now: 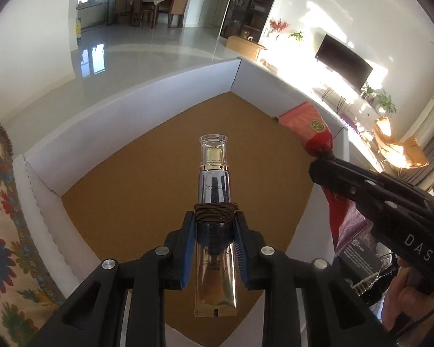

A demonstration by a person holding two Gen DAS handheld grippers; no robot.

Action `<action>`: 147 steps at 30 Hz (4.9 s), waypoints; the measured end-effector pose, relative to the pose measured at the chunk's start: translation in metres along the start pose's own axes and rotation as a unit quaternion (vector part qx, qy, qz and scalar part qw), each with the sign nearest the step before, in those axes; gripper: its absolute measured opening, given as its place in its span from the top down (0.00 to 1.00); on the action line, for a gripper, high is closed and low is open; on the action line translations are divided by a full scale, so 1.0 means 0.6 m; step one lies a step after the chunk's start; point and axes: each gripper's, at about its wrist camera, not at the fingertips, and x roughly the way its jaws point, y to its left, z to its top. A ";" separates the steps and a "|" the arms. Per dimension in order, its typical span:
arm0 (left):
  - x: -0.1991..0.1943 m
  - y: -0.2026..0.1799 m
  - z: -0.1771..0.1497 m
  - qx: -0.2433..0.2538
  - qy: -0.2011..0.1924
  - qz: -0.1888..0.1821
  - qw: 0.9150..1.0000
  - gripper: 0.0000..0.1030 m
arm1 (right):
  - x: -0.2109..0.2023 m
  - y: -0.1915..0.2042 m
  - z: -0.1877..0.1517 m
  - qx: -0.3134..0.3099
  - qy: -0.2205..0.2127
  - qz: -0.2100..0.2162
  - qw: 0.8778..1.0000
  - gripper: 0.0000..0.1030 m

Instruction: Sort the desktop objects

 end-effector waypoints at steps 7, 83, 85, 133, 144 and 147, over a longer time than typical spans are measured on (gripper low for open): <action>0.060 -0.012 -0.011 0.049 0.064 0.099 0.992 0.53 | 0.134 -0.018 -0.023 -0.055 0.117 -0.071 0.989 0.38; 0.025 -0.304 -0.377 0.200 0.035 -0.006 0.979 0.00 | -0.314 -0.242 -0.577 0.153 0.046 -0.266 0.951 0.00; 0.028 -0.307 -0.377 0.199 0.035 -0.005 0.979 0.00 | -0.315 -0.242 -0.578 0.153 0.045 -0.266 0.951 0.00; 0.035 -0.310 -0.379 0.197 0.034 -0.005 0.980 0.00 | -0.314 -0.242 -0.578 0.152 0.045 -0.266 0.951 0.00; 0.035 -0.310 -0.379 0.197 0.034 -0.004 0.980 0.00 | -0.314 -0.242 -0.578 0.152 0.045 -0.266 0.951 0.00; 0.036 -0.310 -0.380 0.197 0.034 -0.004 0.980 0.00 | -0.314 -0.242 -0.578 0.152 0.045 -0.266 0.951 0.00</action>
